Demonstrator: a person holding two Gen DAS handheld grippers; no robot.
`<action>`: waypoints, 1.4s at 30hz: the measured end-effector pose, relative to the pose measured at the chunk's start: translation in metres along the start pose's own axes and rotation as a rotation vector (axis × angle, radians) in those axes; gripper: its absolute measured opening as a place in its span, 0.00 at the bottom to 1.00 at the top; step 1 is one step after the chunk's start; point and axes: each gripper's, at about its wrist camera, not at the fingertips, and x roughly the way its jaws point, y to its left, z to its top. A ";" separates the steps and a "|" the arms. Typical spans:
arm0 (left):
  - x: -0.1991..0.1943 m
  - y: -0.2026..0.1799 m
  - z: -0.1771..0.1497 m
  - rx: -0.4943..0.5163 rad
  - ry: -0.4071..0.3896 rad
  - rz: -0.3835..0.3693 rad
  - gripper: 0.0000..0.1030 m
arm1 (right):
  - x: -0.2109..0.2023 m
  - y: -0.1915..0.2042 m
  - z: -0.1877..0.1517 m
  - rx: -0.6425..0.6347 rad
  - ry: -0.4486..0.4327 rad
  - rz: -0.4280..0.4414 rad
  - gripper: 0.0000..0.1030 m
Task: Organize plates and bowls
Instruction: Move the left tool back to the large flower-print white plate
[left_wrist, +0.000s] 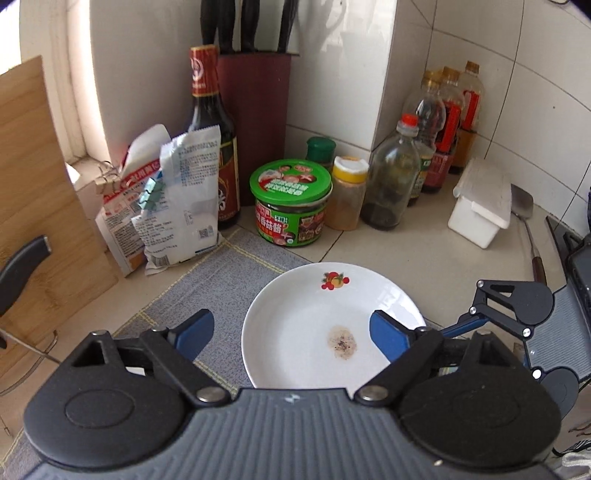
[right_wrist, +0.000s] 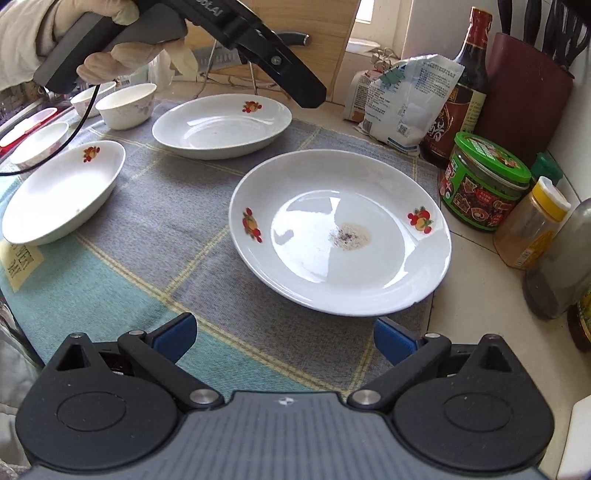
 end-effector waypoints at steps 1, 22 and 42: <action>-0.008 -0.002 -0.004 -0.008 -0.017 0.011 0.91 | -0.001 0.004 0.001 0.003 -0.009 0.010 1.00; -0.138 -0.013 -0.155 -0.486 -0.173 0.385 0.94 | 0.033 0.099 0.028 -0.084 -0.085 0.206 1.00; -0.198 0.031 -0.219 -0.405 -0.187 0.238 0.94 | 0.044 0.230 0.020 -0.044 -0.065 0.098 1.00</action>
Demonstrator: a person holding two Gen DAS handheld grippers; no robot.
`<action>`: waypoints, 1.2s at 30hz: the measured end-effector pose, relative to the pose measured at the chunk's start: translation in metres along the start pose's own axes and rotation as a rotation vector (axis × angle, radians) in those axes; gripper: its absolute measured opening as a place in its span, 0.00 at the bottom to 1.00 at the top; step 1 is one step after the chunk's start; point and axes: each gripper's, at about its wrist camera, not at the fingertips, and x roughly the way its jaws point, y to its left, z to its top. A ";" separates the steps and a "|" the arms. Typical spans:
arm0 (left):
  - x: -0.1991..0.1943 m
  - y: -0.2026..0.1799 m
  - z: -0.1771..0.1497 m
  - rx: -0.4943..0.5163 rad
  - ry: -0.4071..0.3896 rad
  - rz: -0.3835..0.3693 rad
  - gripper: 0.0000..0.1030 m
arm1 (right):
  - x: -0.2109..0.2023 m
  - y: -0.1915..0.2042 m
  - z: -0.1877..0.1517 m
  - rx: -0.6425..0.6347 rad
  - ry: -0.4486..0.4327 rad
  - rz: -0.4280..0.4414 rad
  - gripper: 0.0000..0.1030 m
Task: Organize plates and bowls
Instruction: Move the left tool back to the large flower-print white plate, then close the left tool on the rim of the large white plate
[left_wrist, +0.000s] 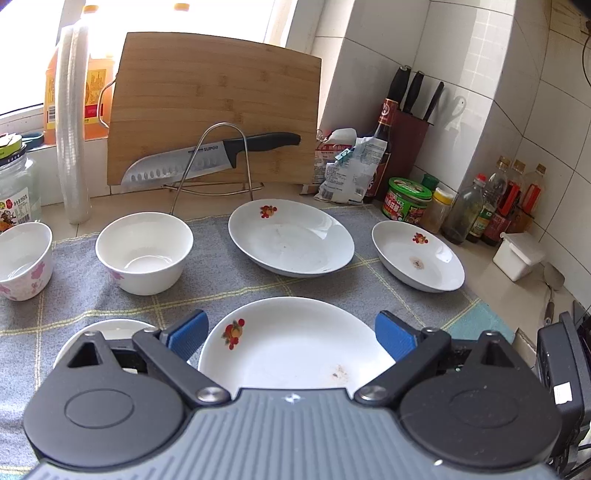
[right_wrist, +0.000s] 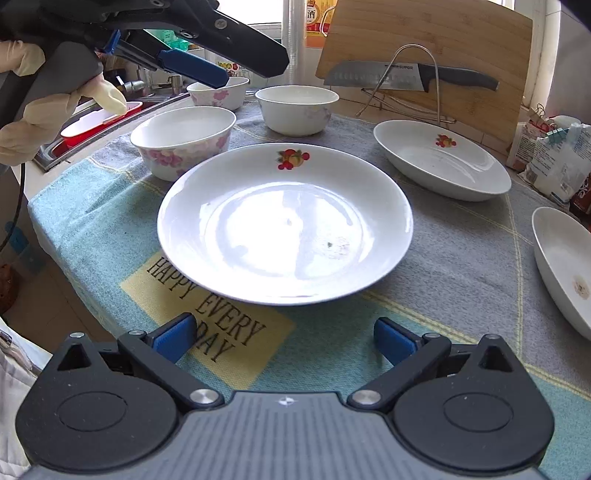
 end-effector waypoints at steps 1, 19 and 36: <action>0.000 0.002 0.000 0.002 0.006 -0.004 0.94 | 0.003 0.003 0.002 0.004 0.002 0.001 1.00; 0.053 0.034 0.032 0.140 0.272 -0.125 0.92 | 0.018 0.017 0.011 0.034 -0.019 -0.072 1.00; 0.128 0.034 0.044 0.241 0.572 -0.205 0.77 | 0.019 0.015 0.007 0.059 -0.039 -0.089 1.00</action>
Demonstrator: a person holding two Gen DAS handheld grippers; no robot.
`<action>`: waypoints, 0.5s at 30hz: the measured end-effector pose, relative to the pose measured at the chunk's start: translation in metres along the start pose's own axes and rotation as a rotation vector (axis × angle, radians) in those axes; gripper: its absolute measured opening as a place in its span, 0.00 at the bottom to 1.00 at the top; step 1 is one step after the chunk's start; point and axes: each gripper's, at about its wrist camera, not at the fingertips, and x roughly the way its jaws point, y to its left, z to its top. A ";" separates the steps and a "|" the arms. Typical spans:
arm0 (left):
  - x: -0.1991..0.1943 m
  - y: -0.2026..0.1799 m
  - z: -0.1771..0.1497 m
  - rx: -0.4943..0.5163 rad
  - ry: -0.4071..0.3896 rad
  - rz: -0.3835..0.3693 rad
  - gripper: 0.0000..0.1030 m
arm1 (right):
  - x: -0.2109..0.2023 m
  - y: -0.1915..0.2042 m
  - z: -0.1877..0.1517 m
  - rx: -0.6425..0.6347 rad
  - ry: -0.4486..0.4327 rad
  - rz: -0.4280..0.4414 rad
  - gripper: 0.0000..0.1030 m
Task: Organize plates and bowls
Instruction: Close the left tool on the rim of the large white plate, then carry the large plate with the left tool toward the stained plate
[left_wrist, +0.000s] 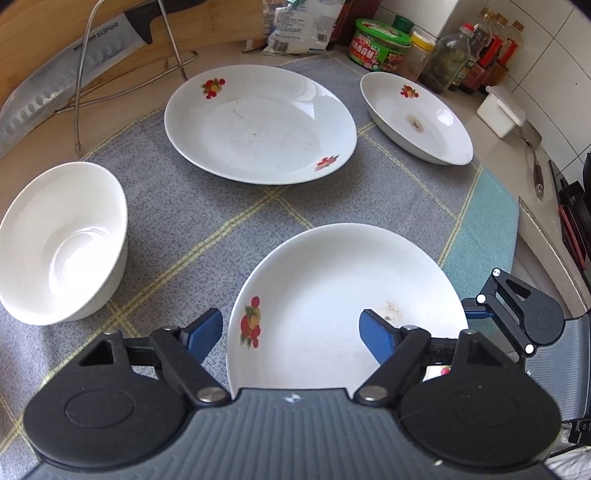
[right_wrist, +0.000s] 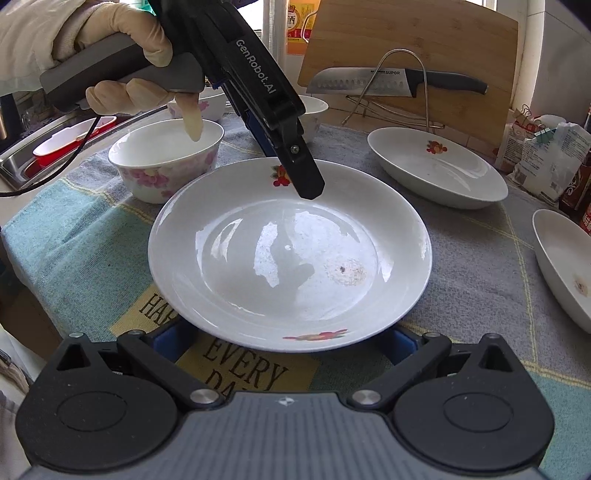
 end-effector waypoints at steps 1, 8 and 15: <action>0.002 0.001 0.001 0.004 0.011 -0.003 0.76 | 0.000 0.001 0.000 0.000 -0.003 -0.004 1.00; 0.013 0.003 0.005 0.019 0.070 -0.019 0.69 | 0.002 0.000 0.008 0.012 0.025 -0.018 1.00; 0.017 0.001 0.008 0.035 0.088 -0.036 0.66 | 0.002 -0.001 0.007 0.017 0.024 -0.015 1.00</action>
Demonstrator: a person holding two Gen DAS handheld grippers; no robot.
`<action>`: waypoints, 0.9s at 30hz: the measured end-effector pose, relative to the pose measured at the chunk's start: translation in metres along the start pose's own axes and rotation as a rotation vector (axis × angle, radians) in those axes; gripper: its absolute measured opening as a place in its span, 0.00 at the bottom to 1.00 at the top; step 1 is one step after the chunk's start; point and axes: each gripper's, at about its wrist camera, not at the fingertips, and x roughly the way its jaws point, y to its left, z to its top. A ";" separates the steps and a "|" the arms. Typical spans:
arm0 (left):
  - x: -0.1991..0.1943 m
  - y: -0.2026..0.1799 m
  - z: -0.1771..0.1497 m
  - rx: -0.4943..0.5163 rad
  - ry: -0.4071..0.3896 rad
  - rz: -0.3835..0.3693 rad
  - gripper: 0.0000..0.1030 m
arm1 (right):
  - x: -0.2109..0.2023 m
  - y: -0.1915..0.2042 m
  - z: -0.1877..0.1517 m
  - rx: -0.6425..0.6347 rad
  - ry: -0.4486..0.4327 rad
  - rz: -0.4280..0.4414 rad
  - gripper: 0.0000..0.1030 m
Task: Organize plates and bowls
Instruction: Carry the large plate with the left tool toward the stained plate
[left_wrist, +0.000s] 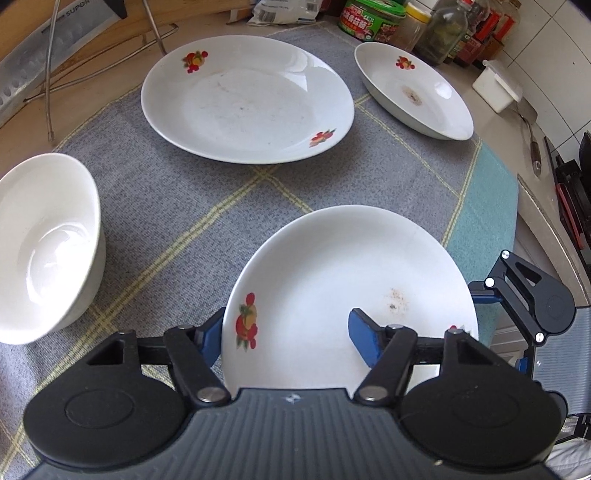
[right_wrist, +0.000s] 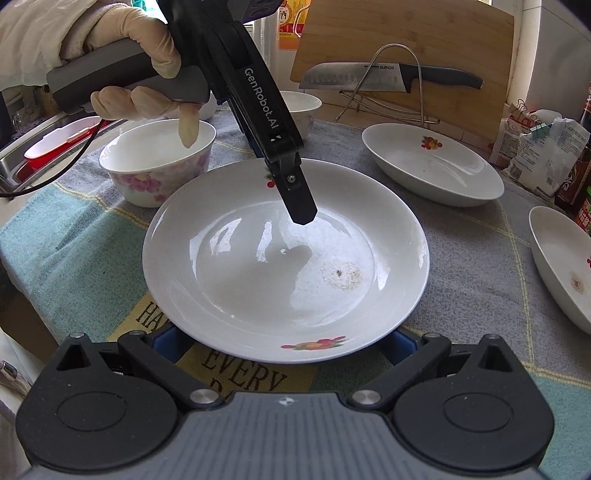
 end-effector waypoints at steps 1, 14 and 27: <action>0.000 0.000 0.000 0.005 0.001 -0.001 0.66 | 0.000 0.000 0.000 0.000 -0.002 -0.002 1.00; 0.001 -0.003 0.000 0.026 0.014 0.010 0.66 | 0.001 -0.004 0.002 -0.003 0.004 0.011 1.00; 0.002 0.006 0.007 0.029 0.043 -0.061 0.66 | 0.000 -0.011 -0.001 -0.024 -0.008 0.017 1.00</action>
